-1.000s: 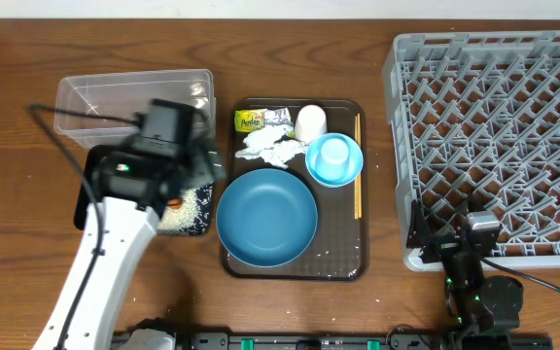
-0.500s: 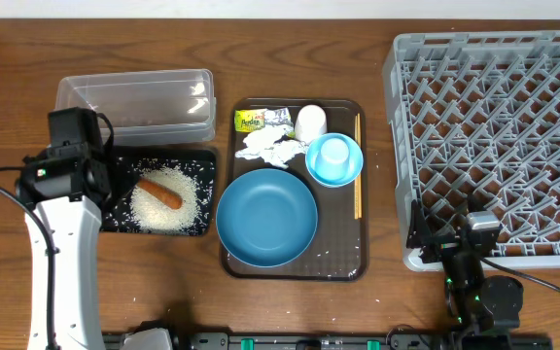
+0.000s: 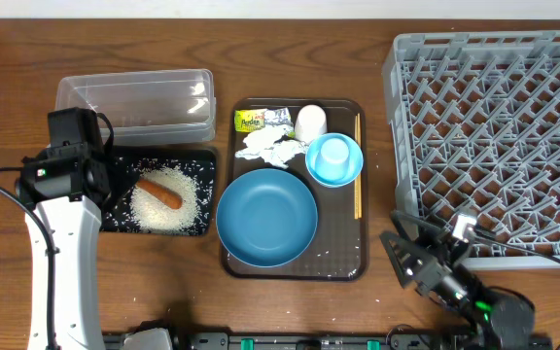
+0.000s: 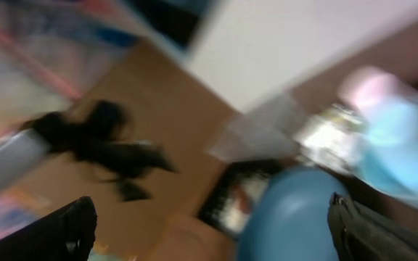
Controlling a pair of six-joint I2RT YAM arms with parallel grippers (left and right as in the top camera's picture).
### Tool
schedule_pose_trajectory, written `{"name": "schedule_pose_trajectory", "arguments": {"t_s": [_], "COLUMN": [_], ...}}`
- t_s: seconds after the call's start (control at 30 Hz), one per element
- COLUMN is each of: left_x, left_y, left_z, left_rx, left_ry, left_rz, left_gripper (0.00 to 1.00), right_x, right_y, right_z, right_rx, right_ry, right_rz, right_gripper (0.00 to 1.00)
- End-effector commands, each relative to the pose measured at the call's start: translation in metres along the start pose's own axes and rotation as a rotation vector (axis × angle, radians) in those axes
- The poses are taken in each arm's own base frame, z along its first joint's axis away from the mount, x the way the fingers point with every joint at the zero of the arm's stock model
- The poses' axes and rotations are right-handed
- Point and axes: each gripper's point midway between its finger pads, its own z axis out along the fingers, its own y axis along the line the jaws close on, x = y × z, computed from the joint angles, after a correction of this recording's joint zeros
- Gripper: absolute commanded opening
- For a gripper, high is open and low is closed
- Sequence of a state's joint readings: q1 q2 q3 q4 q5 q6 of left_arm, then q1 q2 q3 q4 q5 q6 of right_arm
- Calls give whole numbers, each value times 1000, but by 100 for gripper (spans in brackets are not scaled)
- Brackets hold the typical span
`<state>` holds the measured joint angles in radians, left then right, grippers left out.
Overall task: Sort waste into correct bins and load items into the dishwasher rack
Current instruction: 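Reach the right gripper to the light-blue cup and grasp it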
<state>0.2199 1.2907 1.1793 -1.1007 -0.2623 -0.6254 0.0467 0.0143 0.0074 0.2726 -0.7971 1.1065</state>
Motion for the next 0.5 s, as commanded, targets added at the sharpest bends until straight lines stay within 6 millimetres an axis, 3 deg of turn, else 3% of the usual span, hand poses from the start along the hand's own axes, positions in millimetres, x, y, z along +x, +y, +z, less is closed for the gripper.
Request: {"name": "schedule_pose_trajectory", "arguments": {"t_s": [0.0,0.23,0.47], "left_x": [-4,-4,-4], "left_y": [2,2,2], "left_z": [-2,-2,-2], "left_rx": [-12,-12,-12], "left_ry": [-12,-12,-12], "left_rz": [-13,-13,-13], "left_gripper": [98,98,98], "right_x": [-8,-41,-78], "right_y": [30,48,40], "right_z": [-2,9,48], "right_rx": [-97,37,265], "right_ry": [-5,-14,226], "right_rz": [47,-72,-215], "right_gripper": [99,99,99]}}
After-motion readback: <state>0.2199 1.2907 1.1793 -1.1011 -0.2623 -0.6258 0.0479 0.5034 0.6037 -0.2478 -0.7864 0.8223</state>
